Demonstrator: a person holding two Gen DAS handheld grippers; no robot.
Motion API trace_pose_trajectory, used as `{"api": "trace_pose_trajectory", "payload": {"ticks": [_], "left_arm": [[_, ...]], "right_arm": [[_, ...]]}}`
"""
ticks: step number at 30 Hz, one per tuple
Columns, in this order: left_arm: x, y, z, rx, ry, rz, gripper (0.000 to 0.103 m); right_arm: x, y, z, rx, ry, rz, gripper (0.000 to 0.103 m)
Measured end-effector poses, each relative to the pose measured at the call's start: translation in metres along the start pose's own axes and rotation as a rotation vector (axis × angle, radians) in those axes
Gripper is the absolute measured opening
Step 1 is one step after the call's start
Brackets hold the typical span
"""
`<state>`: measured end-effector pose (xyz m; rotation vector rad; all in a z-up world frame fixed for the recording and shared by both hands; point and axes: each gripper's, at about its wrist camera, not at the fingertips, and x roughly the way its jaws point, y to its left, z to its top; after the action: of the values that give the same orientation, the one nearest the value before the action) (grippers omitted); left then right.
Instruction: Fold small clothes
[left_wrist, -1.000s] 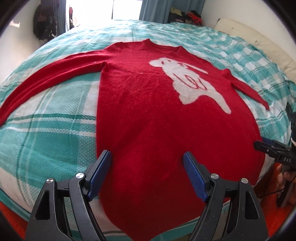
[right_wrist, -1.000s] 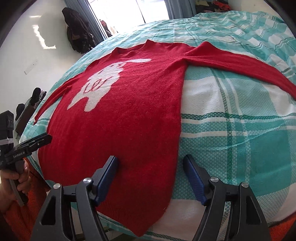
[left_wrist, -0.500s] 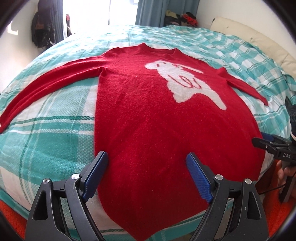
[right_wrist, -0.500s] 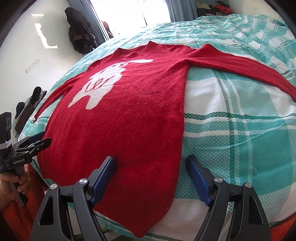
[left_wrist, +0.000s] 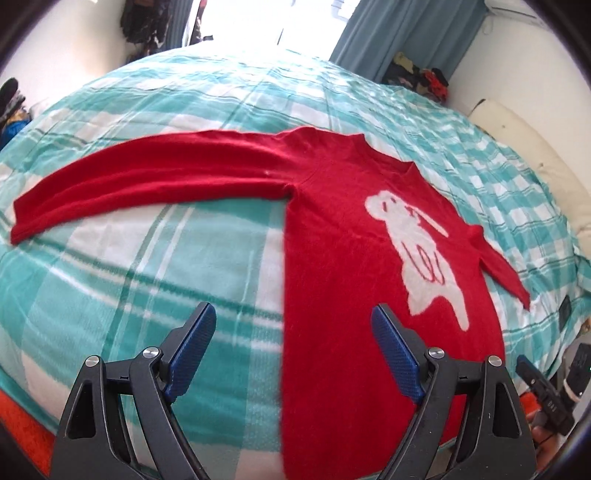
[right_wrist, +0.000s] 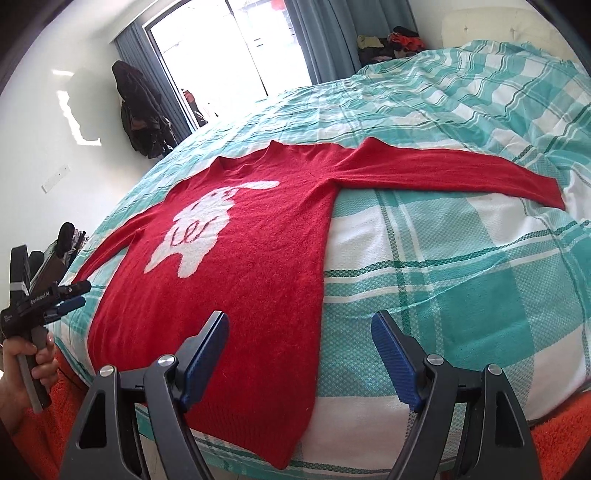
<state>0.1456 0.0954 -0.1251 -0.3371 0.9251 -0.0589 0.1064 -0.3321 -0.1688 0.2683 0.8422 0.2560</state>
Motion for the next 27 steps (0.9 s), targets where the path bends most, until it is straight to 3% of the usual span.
{"api": "trace_pose_trajectory", "payload": {"ticks": [4,8,12,17,19,20,21,22,23,25,27], "left_arm": [[0.035,-0.022,0.094,0.097,0.043,-0.077,0.088],[0.091,-0.058,0.167,0.294,0.096,0.004,0.088],[0.149,-0.068,0.204,0.350,0.160,0.049,0.083],[0.207,-0.046,0.222,0.283,0.244,0.104,0.079],[0.222,-0.037,0.221,0.244,0.306,0.051,0.072],[0.227,-0.034,0.219,0.239,0.334,0.012,0.054],[0.229,-0.034,0.216,0.252,0.346,-0.015,0.029],[0.229,-0.035,0.214,0.279,0.345,-0.025,0.012],[0.228,-0.038,0.213,0.308,0.340,-0.010,0.004],[0.223,-0.045,0.210,0.370,0.287,0.069,0.003],[0.224,-0.045,0.211,0.369,0.247,0.163,0.002]], "right_arm": [[0.010,-0.001,-0.001,-0.007,0.029,0.003,0.079],[0.021,-0.005,0.002,0.013,0.058,0.020,0.079],[0.025,-0.011,0.006,0.044,0.064,0.042,0.079],[0.032,-0.017,0.008,0.061,0.088,0.048,0.079],[0.036,-0.019,0.008,0.070,0.102,0.051,0.079],[0.037,-0.020,0.008,0.072,0.106,0.051,0.079],[0.039,-0.020,0.008,0.072,0.107,0.050,0.079],[0.040,-0.020,0.008,0.071,0.107,0.048,0.079],[0.040,-0.020,0.008,0.068,0.106,0.045,0.079],[0.041,-0.018,0.009,0.060,0.104,0.037,0.079],[0.042,-0.017,0.009,0.054,0.103,0.031,0.079]]}}
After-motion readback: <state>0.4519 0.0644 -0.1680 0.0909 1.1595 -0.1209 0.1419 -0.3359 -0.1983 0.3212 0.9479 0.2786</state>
